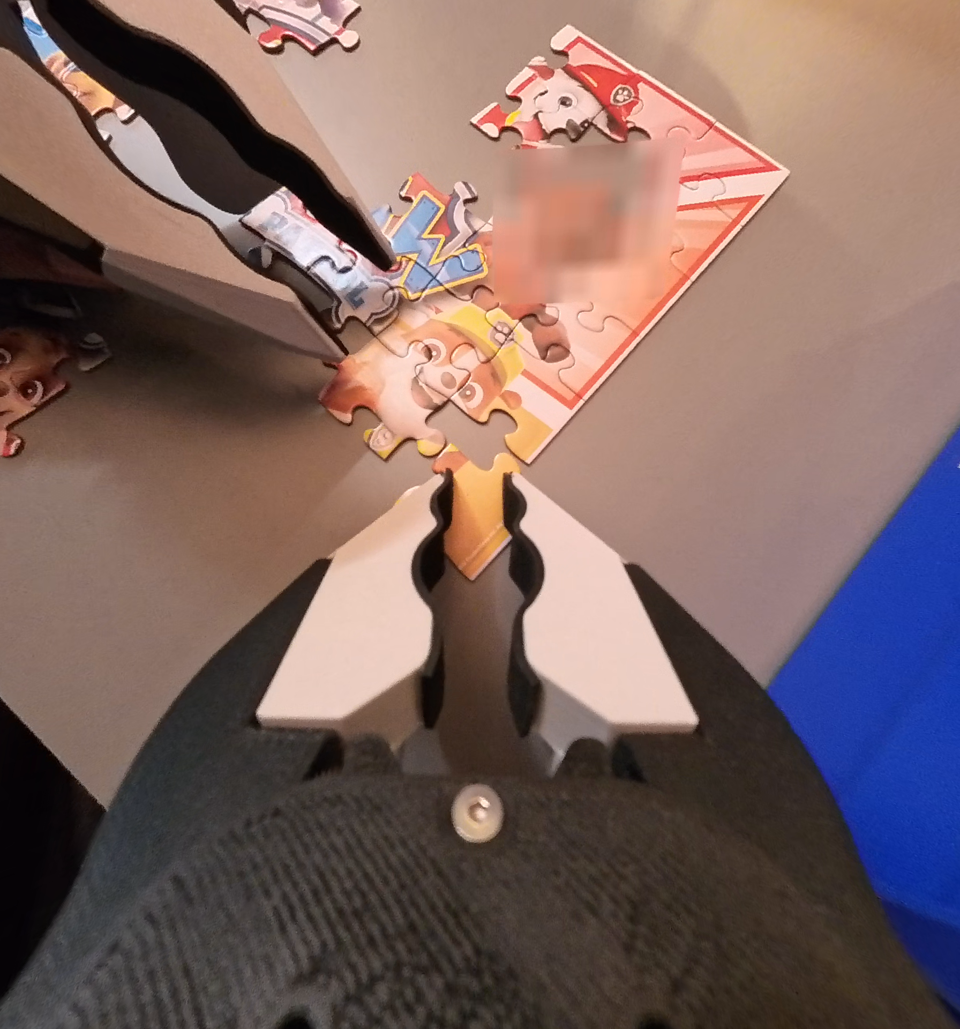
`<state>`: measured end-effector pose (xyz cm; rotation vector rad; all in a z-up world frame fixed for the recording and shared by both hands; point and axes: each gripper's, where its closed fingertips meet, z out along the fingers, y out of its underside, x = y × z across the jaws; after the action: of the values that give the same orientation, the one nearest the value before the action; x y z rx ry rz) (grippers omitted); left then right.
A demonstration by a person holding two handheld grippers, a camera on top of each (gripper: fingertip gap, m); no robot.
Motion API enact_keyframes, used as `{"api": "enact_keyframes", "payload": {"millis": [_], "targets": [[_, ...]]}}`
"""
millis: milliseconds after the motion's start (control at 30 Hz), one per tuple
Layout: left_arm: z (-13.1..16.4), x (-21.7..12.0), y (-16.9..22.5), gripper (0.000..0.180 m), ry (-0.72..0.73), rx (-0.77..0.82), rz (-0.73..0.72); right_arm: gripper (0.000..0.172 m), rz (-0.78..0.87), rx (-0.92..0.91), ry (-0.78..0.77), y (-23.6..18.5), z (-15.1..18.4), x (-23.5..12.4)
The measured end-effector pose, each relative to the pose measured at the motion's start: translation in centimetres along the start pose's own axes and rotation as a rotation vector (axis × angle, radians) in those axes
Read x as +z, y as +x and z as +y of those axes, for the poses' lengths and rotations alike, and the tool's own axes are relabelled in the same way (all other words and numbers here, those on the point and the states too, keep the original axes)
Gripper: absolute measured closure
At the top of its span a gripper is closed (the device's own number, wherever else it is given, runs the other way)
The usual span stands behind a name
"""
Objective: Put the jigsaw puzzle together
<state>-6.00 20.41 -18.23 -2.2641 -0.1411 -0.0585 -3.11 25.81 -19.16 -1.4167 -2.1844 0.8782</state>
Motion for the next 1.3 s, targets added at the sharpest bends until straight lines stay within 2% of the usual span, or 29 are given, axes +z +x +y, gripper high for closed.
{"api": "enact_keyframes", "payload": {"millis": [333, 400, 433, 633, 833, 933, 1067, 1300], "targets": [[0.0, 0.0, 0.0, 0.148, 0.002, 0.003, 0.0, 0.156, -0.049, 0.086, 0.057, -0.1, -0.2, -0.3], [0.0, 0.0, 0.0, 0.148, 0.0, 0.003, 0.0, 0.167, -0.064, 0.095, 0.084, -0.2, -0.6, -0.5], [0.0, 0.0, 0.0, 0.148, 0.0, 0.002, 0.0, 0.166, -0.067, 0.098, 0.095, -0.2, -0.8, -0.5], [0.0, 0.0, 0.0, 0.148, 0.001, 0.0, 0.001, 0.154, -0.033, 0.067, 0.066, 0.2, -0.8, -0.3], [0.0, 0.0, 0.1, 0.148, -0.001, 0.005, 0.003, 0.11, -0.047, 0.057, 0.045, -0.2, 0.2, -0.5], [0.0, 0.0, 0.1, 0.147, -0.001, 0.01, 0.0, 0.113, -0.016, -0.009, 0.047, -0.7, 0.7, -0.6], [0.0, 0.0, 0.1, 0.147, 0.003, 0.011, 0.0, 0.136, -0.004, -0.013, 0.037, -1.1, 1.1, -1.1], [0.0, -0.1, 0.1, 0.147, 0.006, 0.022, -0.011, 0.138, 0.008, -0.02, 0.034, -1.2, 1.0, -1.1]]}}
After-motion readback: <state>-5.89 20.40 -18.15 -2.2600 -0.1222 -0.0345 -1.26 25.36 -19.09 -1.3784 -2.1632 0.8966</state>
